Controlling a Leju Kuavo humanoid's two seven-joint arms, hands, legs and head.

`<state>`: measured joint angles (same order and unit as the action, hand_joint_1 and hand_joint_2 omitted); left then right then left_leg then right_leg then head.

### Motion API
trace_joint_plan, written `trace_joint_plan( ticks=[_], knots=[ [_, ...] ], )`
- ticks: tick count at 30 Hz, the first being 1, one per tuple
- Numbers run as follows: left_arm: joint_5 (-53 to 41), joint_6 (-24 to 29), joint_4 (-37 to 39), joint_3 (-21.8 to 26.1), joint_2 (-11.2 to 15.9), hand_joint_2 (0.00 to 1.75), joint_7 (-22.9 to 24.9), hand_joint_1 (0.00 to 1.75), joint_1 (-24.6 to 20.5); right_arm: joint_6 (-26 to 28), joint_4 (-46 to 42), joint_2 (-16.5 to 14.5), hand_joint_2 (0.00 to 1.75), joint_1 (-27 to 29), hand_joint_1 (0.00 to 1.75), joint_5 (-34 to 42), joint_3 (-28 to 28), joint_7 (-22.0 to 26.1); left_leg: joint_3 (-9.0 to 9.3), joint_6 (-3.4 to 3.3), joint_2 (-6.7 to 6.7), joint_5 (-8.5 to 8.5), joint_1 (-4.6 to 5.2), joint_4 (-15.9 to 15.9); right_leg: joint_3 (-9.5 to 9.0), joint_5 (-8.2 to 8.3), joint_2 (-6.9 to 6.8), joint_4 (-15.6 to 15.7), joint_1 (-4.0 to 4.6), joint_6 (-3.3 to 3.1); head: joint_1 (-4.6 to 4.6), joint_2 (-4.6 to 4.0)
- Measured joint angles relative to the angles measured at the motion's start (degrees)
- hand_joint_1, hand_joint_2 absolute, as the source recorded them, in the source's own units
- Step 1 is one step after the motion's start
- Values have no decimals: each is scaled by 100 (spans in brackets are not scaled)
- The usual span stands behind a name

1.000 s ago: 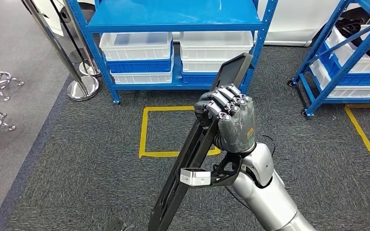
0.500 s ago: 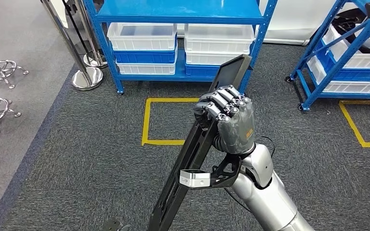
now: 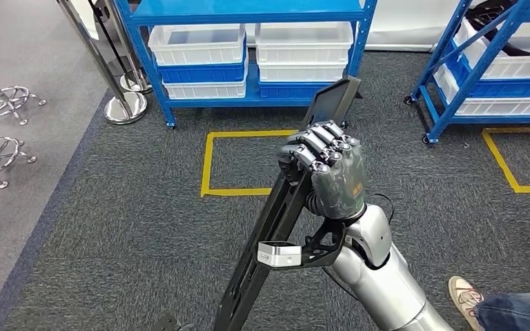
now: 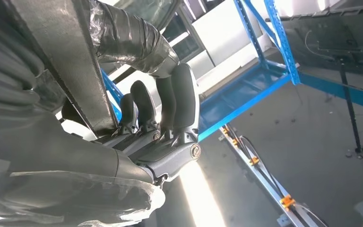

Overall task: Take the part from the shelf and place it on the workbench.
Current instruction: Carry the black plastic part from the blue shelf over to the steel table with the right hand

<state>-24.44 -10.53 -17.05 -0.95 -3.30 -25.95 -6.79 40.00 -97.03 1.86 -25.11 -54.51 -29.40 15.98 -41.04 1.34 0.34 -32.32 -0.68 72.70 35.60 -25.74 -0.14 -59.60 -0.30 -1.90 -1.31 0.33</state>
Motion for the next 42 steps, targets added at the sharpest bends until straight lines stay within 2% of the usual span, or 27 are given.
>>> trace_joint_plan(
  ticks=[1,3,4,6,9,11,13,14,15,16,17,19,20,21,24,26,28,29,30,31,32,34,36,37,39,40,42],
  knots=[
    [15,2,0,-4,0,0,5,0,-1,-3,6,1,175,1,175,16,0,0,134,-21,-1,85,9,-55,79,54,1,-9,10,1,-1,0],
    [49,8,-1,-17,2,0,17,0,-15,-16,9,3,175,2,175,53,0,1,638,-92,-5,293,50,-628,210,154,5,-29,14,12,-2,0],
    [61,11,-1,-26,6,0,20,0,-30,-23,9,6,175,-1,175,68,0,2,911,-132,-6,319,77,-1004,253,199,5,-36,14,31,-1,0],
    [74,13,-2,-40,13,0,23,0,-56,-32,8,11,175,-6,175,84,0,6,1189,-205,-8,285,128,-1468,286,291,-7,-20,3,91,-1,0],
    [74,13,-2,-48,15,0,30,0,-51,-35,8,23,175,-12,175,90,-1,9,1176,-307,7,440,120,-1627,307,364,-9,15,-2,188,-1,0],
    [72,14,-2,-50,14,0,29,0,-55,-46,8,39,175,-21,175,101,-2,13,1116,-378,30,587,84,-1715,435,42,7,-282,-5,238,1,0],
    [80,15,-2,-57,12,0,15,0,-58,-84,8,66,175,-26,175,112,-7,32,992,-407,39,679,86,-1719,647,-454,14,-947,-33,287,2,0],
    [85,15,-2,-64,11,0,5,0,-55,-100,8,86,175,-25,175,116,-11,47,927,-402,41,720,85,-1712,720,-578,13,-1256,-49,313,1,0],
    [88,15,-2,-74,11,0,-4,0,-52,-113,8,110,175,-24,175,118,-16,62,860,-388,43,761,79,-1698,721,-582,12,-1433,-69,337,1,0],
    [89,15,-2,-85,11,0,-10,0,-51,-116,8,134,175,-25,175,122,-21,76,792,-370,45,795,70,-1674,621,-487,9,-1417,-89,360,1,0],
    [89,15,-2,-100,11,0,-16,0,-51,-115,7,155,175,-25,175,128,-24,87,727,-348,45,822,57,-1638,409,-350,6,-1195,-112,380,0,0],
    [93,15,-2,-133,12,0,-27,0,-55,-116,-11,184,175,-28,175,154,-28,112,608,-290,43,846,41,-1534,-125,-254,0,-464,-132,400,0,0],
    [97,15,-2,-151,13,0,-34,0,-56,-124,-28,193,175,-28,175,180,-32,125,565,-255,40,854,42,-1484,-301,-277,4,-195,-126,385,1,0],
    [101,14,-2,-168,14,0,-39,0,-56,-139,-44,200,175,-28,175,215,-34,138,533,-216,37,864,48,-1445,-378,-327,12,-56,-113,350,-1,0],
    [97,3,-2,-236,21,0,-47,0,-54,-201,-97,224,175,-11,175,335,-39,169,477,-105,32,873,27,-1384,-343,-303,34,-17,-88,191,-1,0],
    [87,-10,-2,-291,33,0,-47,0,-55,-210,-153,236,175,-1,175,379,-39,181,352,-52,27,632,5,-1096,-311,-246,49,6,-90,98,-1,0],
    [74,-21,-2,-340,41,0,-41,0,-57,-211,-192,246,175,16,175,396,-39,185,86,-25,23,209,0,-401,-258,-203,86,7,-73,49,-1,0],
    [69,-24,-2,-361,43,0,-37,0,-57,-216,-201,256,175,33,175,396,-38,186,-39,-23,22,60,0,-56,-231,-183,117,5,-58,37,-1,0],
    [66,-25,-2,-380,45,0,-34,0,-59,-221,-207,268,175,52,175,391,-38,189,-97,-29,20,13,1,147,-207,-165,158,2,-44,34,-1,0],
    [67,-26,-2,-402,47,0,-32,0,-65,-226,-215,282,175,70,175,383,-37,191,-59,-46,13,74,4,147,-188,-150,204,-2,-32,35,-1,0],
    [68,-29,-3,-426,48,0,-32,0,-77,-229,-232,297,175,83,175,372,-36,195,89,-76,-14,230,8,-74,-177,-140,256,-7,-23,38,-1,0],
    [85,-43,-6,-464,57,0,-31,0,-120,-252,-280,321,175,90,175,351,-33,201,534,-166,-219,531,18,-815,-159,-125,352,-19,-24,54,-1,0],
    [124,-61,-13,-491,68,0,-27,0,-163,-297,-322,336,175,88,175,324,-34,204,820,-226,-412,612,37,-1310,-132,-94,454,-18,-56,105,-2,0],
    [143,-66,-17,-504,70,0,-25,0,-178,-314,-335,342,175,88,175,311,-34,205,866,-241,-417,585,48,-1380,-118,-71,510,-7,-74,142,-3,0],
    [177,-68,-42,-534,61,0,-22,0,-204,-327,-371,368,175,99,175,299,-32,206,925,-270,-296,619,53,-1530,-107,-38,572,24,-93,213,-2,0],
    [184,-67,-55,-547,54,0,-22,0,-217,-328,-393,385,175,97,175,298,-30,207,965,-292,-224,651,44,-1624,-81,-67,502,-11,-81,240,-1,0],
    [197,-60,-71,-569,41,0,-21,0,-232,-331,-424,411,175,89,175,305,-26,208,1017,-331,-81,711,23,-1756,124,-305,253,-399,-54,277,3,0]
  ],
)
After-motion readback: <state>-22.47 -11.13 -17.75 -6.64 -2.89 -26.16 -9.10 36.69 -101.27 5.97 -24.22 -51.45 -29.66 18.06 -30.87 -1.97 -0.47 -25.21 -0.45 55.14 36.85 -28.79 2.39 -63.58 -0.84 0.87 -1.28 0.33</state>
